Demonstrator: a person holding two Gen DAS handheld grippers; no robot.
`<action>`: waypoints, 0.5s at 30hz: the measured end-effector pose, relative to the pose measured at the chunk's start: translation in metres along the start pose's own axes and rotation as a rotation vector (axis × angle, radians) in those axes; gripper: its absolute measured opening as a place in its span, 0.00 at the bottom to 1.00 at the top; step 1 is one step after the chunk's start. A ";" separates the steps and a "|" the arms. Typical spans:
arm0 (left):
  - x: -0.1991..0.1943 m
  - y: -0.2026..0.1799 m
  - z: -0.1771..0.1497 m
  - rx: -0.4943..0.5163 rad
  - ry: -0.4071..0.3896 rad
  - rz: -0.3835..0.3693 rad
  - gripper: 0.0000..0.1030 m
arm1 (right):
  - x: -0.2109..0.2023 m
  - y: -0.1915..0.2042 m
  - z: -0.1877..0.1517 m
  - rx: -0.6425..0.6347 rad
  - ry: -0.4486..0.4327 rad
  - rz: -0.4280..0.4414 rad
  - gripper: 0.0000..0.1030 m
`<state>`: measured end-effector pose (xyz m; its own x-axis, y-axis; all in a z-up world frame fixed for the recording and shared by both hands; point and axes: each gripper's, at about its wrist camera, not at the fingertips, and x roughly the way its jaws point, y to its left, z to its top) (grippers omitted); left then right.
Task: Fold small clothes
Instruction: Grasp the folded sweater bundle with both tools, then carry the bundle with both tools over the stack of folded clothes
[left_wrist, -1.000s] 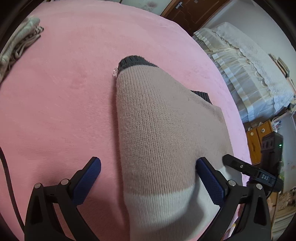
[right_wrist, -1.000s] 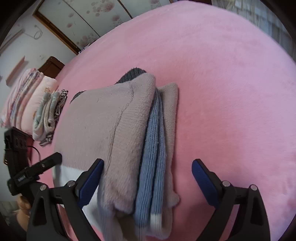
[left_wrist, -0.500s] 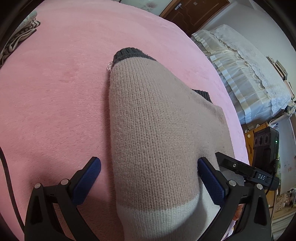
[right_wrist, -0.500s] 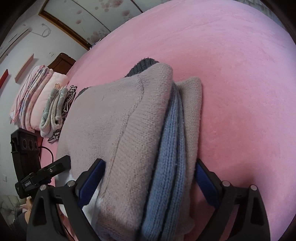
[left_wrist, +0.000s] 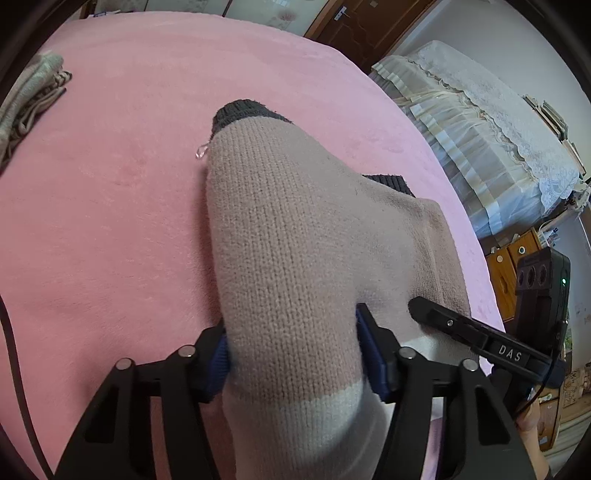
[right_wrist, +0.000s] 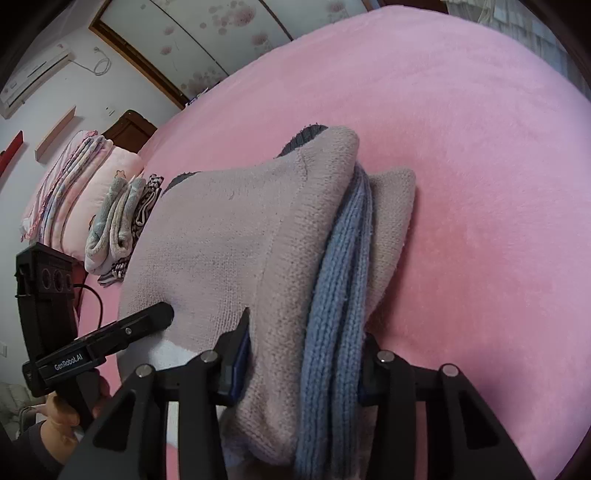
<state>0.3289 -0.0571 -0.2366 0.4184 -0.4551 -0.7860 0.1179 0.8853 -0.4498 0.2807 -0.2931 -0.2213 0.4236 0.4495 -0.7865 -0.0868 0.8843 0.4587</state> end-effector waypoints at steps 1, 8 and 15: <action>-0.005 -0.004 -0.001 0.005 -0.005 0.008 0.54 | -0.003 0.002 -0.001 0.001 -0.007 -0.002 0.40; -0.058 -0.013 -0.013 0.023 -0.028 0.034 0.53 | -0.031 0.036 -0.025 -0.006 -0.012 0.000 0.39; -0.140 0.008 -0.025 0.031 -0.060 0.058 0.53 | -0.056 0.101 -0.044 -0.029 -0.033 0.050 0.39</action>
<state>0.2488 0.0110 -0.1405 0.4786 -0.3969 -0.7832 0.1192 0.9131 -0.3899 0.2082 -0.2236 -0.1494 0.4478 0.4894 -0.7483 -0.1349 0.8643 0.4845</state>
